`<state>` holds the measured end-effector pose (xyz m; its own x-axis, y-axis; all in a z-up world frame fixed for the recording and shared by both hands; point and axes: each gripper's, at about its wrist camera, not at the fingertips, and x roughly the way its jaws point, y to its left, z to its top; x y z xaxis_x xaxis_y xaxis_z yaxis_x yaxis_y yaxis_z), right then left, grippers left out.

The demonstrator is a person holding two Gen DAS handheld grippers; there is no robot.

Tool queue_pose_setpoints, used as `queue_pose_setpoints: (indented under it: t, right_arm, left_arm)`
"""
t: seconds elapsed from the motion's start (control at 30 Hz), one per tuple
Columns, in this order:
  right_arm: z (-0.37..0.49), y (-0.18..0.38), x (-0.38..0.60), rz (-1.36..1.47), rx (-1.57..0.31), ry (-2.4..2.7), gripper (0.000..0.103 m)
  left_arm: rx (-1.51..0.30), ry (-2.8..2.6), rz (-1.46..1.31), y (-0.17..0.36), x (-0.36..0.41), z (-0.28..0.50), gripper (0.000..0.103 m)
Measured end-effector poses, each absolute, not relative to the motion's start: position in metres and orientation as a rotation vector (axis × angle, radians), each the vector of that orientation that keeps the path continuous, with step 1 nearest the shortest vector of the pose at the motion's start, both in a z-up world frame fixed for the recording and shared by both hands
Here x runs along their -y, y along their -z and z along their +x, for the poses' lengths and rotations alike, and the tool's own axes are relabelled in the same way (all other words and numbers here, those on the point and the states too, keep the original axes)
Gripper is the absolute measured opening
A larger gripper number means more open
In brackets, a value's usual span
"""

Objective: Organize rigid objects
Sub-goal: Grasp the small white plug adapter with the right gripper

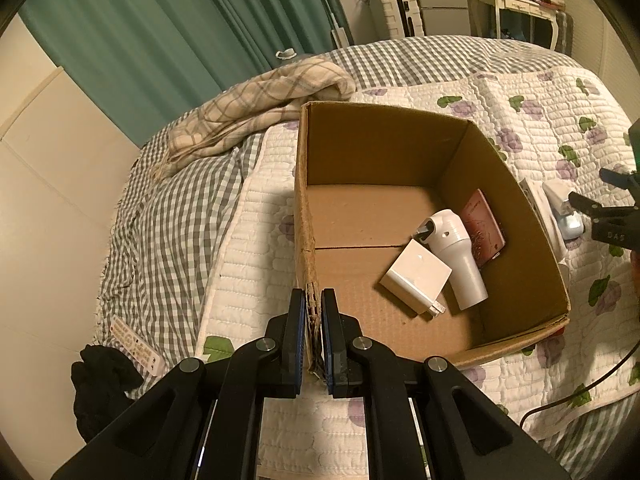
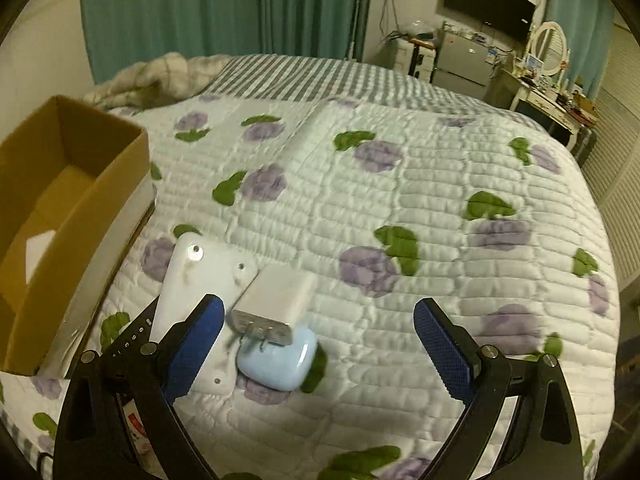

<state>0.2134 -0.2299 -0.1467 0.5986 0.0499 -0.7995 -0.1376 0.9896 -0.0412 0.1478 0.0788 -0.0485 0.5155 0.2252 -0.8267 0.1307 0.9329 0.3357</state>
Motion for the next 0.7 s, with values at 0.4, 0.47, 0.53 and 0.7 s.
queue_pose_setpoints:
  t: [0.4,0.47,0.53,0.7]
  right_arm:
    - [0.242,0.178,0.218,-0.063,-1.03,-0.14,0.059]
    - [0.247,0.182,0.218,-0.07,-1.046,-0.112,0.053]
    - [0.253,0.191,0.217,-0.07,-1.078,-0.102,0.042]
    - [0.253,0.19,0.216,-0.071,-1.061,-0.098,0.04]
  left_arm:
    - [-1.034,-0.062,0.387,0.049,-0.078,0.148,0.007]
    - [-1.034,-0.063,0.39,0.049,-0.077,0.148,0.007]
    - [-1.034,-0.063,0.386,0.049,-0.077,0.148,0.007]
    - [-1.035,-0.062,0.386,0.049,-0.077,0.148,0.007]
